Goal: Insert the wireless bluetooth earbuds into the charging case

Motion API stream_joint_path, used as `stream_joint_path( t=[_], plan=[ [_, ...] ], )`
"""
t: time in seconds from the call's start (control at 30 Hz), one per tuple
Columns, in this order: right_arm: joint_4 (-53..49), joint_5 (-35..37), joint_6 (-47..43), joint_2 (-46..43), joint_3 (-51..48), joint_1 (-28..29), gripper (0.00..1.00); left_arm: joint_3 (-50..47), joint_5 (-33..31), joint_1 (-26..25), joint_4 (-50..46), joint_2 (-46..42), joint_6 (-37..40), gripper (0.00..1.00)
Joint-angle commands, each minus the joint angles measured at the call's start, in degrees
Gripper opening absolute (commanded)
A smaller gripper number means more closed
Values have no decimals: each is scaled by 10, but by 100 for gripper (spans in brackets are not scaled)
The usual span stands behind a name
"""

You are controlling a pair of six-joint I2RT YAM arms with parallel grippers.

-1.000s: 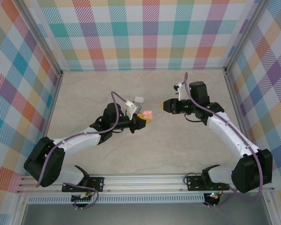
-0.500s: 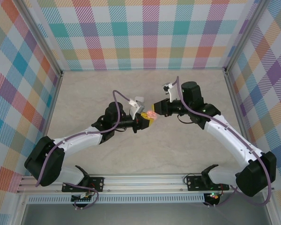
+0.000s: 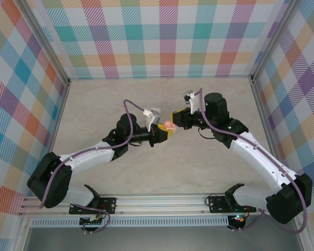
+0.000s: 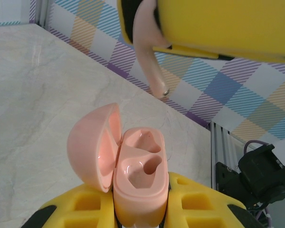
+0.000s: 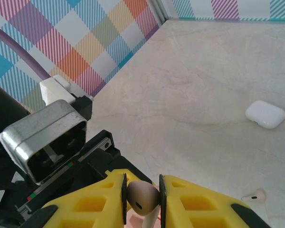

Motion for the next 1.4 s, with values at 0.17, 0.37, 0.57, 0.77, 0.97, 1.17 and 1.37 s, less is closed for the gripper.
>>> stream_joint_path(
  t=[0.17, 0.37, 0.57, 0.77, 0.97, 1.17, 1.37],
  plan=[
    [36, 16, -10, -17, -13, 9, 26, 20, -12, -15, 50, -19, -31, 5],
    [37, 19, -13, -20, -14, 11, 26, 25, -31, -16, 45, -22, -37, 5],
    [36, 20, -15, -21, -17, 12, 26, 28, -40, -17, 40, -25, -42, 6],
    [35, 20, -16, -20, -17, 13, 26, 32, -37, -19, 39, -25, -44, 6],
    [34, 18, -16, -18, -19, 13, 26, 35, -38, -20, 36, -25, -47, 6],
    [34, 15, -16, -15, -19, 15, 26, 37, -42, -20, 33, -24, -51, 6],
    [29, 15, -20, -16, -17, 17, 26, 39, -52, -21, 28, -25, -52, 5]
  ],
)
